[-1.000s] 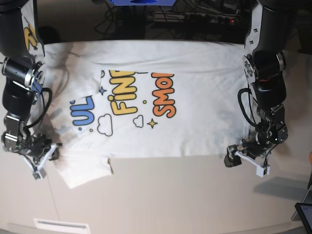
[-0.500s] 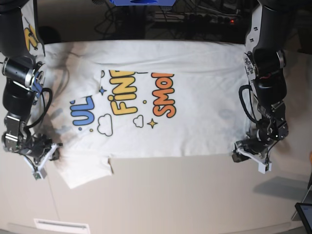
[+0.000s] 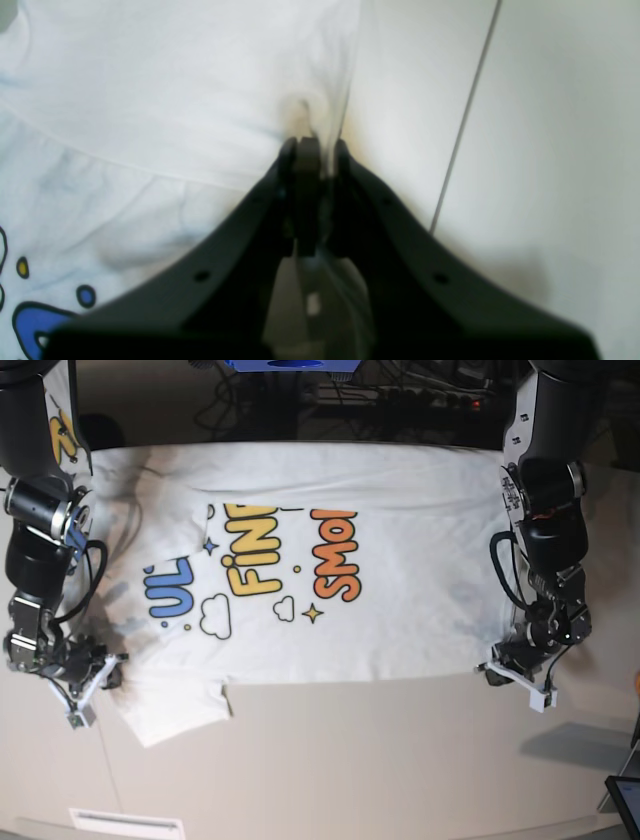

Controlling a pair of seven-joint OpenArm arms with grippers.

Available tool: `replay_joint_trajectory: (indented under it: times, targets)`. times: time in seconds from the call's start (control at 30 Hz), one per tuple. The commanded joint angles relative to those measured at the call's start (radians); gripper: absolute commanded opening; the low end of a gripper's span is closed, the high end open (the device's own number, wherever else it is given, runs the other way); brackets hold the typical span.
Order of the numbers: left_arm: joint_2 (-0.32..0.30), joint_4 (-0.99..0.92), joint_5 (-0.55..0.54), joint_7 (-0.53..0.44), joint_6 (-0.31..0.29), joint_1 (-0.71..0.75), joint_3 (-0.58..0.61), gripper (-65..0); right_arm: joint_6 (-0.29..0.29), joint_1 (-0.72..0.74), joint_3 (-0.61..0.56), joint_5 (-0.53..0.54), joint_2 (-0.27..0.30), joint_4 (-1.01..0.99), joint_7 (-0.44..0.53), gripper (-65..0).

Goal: Fold the T-shirt properly
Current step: 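Lower both grippers and grasp the shirt's side edges near the hem, then lift the hem edge with both grippers and fold it toward the collar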

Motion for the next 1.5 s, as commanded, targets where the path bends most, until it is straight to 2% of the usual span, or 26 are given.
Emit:
replay_joint_trajectory:
  times: [0.0,0.37,0.67,0.93,1.03,1.17,1.27,1.47]
  targets:
    - [-0.008,0.008,0.017,0.045,0.005,-0.022,0.001,-65.0,-0.001,0.033,0.001,0.008,0.014,0.018,0.017,-62.1]
    - [-0.008,0.271,0.015,0.183,0.005,0.009,-0.007,-65.0,-0.001,0.037,0.006,0.009,0.013,0.019,0.072,-62.1]
    - [-0.008,0.28,0.015,0.192,0.005,0.009,-0.007,-65.0,-0.001,0.031,0.009,0.011,-0.001,0.125,0.069,-62.1]
    - [-0.008,0.285,0.01,0.192,0.005,0.021,-0.007,-65.0,-0.001,0.011,0.009,0.011,-0.003,0.142,0.068,-62.1]
    - [-0.014,0.357,0.007,0.2,0.005,0.049,-0.007,-65.0,-0.001,-0.004,0.011,0.011,-0.004,0.159,0.068,-62.1]
    - [-0.009,0.507,0.009,0.289,0.005,0.1,-0.008,-65.0,-0.001,-0.01,0.012,0.012,-0.004,0.174,0.068,-62.1]
    - [-0.008,0.602,0.01,0.317,0.005,0.146,-0.008,-65.0,-0.001,-0.026,0.046,0.012,-0.007,0.205,0.068,-62.1]
    - [-0.006,0.676,0.014,0.343,0.005,0.199,-0.008,-65.0,-0.001,-0.036,0.075,0.012,-0.009,0.229,0.064,-62.1]
